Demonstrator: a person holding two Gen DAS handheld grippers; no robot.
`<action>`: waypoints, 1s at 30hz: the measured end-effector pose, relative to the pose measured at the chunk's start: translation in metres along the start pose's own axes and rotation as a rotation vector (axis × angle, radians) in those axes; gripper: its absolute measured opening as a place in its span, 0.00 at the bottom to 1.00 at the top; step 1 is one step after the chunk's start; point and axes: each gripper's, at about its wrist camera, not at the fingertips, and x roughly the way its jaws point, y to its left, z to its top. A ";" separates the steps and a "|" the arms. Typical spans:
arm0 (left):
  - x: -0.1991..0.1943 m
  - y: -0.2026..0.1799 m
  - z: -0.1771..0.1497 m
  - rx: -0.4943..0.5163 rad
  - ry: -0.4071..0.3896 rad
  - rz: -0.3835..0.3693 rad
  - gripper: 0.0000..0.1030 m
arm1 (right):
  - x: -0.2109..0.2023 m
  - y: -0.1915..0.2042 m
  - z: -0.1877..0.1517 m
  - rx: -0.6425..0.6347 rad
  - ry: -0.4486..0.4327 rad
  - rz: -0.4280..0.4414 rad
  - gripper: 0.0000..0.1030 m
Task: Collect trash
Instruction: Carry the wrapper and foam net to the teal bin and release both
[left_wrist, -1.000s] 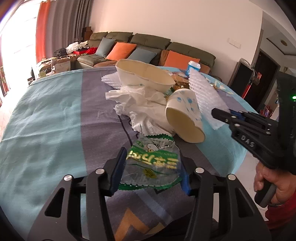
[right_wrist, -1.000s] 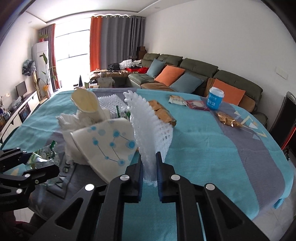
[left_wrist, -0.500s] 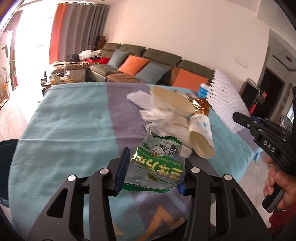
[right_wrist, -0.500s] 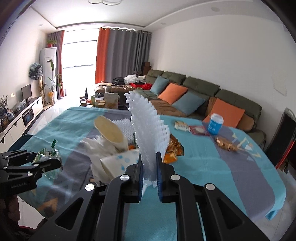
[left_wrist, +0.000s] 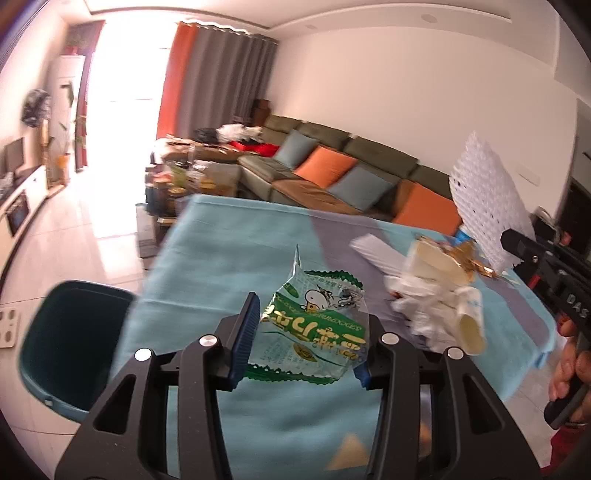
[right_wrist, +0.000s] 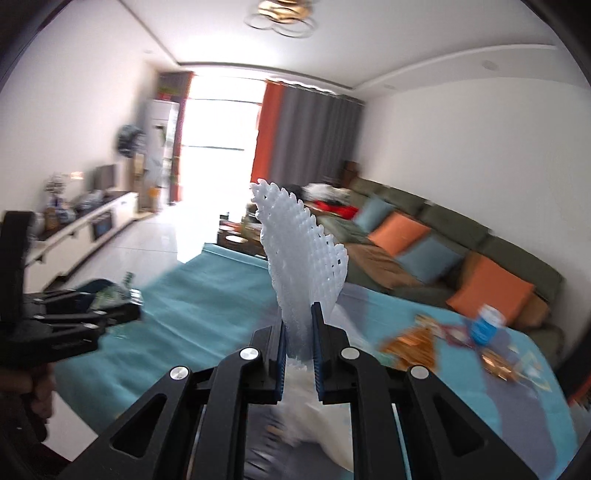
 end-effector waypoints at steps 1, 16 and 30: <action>-0.003 0.007 0.001 -0.006 -0.009 0.016 0.42 | 0.005 0.009 0.004 -0.010 -0.001 0.039 0.10; -0.066 0.153 0.000 -0.149 -0.048 0.396 0.43 | 0.097 0.142 0.045 -0.043 0.139 0.625 0.11; -0.011 0.211 -0.015 -0.211 0.048 0.485 0.52 | 0.180 0.235 0.033 -0.006 0.433 0.772 0.14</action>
